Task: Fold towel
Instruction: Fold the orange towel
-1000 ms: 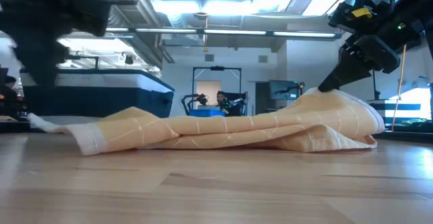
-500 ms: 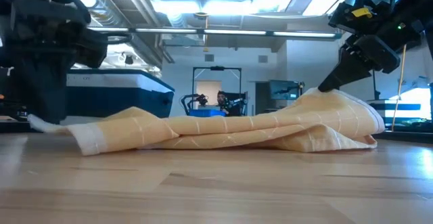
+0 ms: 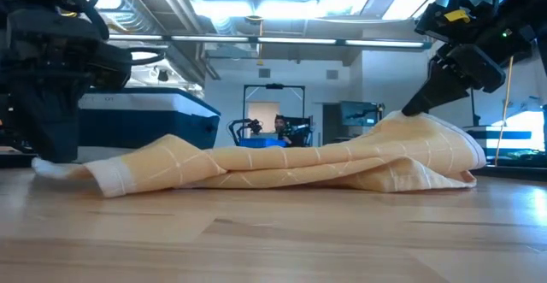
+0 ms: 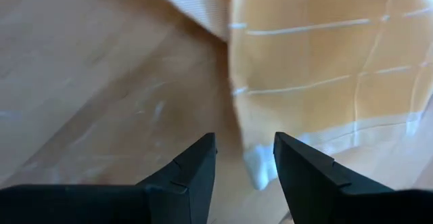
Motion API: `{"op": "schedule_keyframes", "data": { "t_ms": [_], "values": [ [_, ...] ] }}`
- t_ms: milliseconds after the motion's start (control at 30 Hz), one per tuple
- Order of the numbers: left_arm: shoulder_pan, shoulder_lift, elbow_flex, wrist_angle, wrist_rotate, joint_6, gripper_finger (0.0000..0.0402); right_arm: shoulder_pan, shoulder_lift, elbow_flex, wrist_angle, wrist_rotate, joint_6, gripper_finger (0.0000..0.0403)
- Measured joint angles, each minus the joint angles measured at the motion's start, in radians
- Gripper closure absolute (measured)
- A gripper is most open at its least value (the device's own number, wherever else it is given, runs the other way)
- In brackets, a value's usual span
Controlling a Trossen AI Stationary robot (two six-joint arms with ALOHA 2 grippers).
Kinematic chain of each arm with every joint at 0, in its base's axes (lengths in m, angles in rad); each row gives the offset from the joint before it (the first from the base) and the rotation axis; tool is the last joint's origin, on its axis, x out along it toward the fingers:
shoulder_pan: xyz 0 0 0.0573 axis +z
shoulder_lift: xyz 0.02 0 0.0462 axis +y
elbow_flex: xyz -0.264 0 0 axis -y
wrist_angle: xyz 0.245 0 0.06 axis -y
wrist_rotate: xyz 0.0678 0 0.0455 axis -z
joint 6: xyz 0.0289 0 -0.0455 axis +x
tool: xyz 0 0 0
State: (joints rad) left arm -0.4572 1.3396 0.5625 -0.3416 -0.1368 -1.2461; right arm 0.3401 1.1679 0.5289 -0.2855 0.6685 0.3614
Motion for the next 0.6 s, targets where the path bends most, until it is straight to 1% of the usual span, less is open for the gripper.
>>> {"op": "schedule_keyframes", "data": {
  "t_ms": [167, 400, 600],
  "values": [
    [0.0, 0.017, 0.001, 0.084, 0.02, 0.025, 0.0259, 0.0, 0.0, 0.0, 0.0, 0.0, 0.0, 0.0402],
    [0.001, 0.098, 0.003, 0.1, 0.028, 0.04, 0.0259, 0.0, 0.0, 0.0, 0.002, -0.007, 0.0, 0.0402],
    [-0.001, 0.097, 0.003, 0.1, 0.035, 0.085, 0.0262, 0.0, 0.0, 0.0, 0.002, -0.007, 0.0, 0.0402]
  ]
}}
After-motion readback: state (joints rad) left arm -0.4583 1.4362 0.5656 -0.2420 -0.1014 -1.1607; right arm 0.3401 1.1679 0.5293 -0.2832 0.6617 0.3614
